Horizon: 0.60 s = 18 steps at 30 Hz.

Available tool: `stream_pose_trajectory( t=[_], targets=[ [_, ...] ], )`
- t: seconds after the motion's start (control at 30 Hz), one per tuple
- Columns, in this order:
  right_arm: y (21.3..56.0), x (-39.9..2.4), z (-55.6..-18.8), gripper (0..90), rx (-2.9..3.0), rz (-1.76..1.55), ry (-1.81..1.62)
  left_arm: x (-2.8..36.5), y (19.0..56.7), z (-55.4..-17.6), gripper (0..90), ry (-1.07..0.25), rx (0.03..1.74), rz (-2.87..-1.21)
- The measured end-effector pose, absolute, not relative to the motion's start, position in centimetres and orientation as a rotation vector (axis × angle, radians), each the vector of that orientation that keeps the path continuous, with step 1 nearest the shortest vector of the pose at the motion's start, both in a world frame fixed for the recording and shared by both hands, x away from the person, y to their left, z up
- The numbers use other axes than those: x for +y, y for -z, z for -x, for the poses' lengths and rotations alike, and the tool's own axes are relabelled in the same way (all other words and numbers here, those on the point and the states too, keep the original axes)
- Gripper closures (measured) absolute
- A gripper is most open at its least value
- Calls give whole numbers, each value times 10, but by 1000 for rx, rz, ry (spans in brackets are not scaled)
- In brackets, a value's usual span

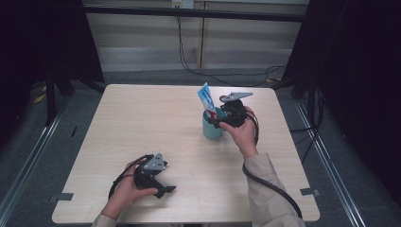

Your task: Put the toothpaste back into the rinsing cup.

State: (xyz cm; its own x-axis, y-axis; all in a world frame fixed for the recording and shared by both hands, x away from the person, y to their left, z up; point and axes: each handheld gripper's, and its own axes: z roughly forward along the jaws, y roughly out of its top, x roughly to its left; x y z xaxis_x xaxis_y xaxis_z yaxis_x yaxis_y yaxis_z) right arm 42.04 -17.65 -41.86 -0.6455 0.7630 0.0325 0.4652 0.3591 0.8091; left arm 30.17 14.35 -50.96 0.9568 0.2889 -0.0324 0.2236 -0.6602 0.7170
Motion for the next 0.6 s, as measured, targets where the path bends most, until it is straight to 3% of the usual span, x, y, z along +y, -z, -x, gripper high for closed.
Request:
stream_pose_trajectory(
  t=[0.6],
  targets=[
    [415, -183, -395, 160, 2323, -1047, -1201, 143, 510, -301, 28, -103, 356, -2323]
  ],
)
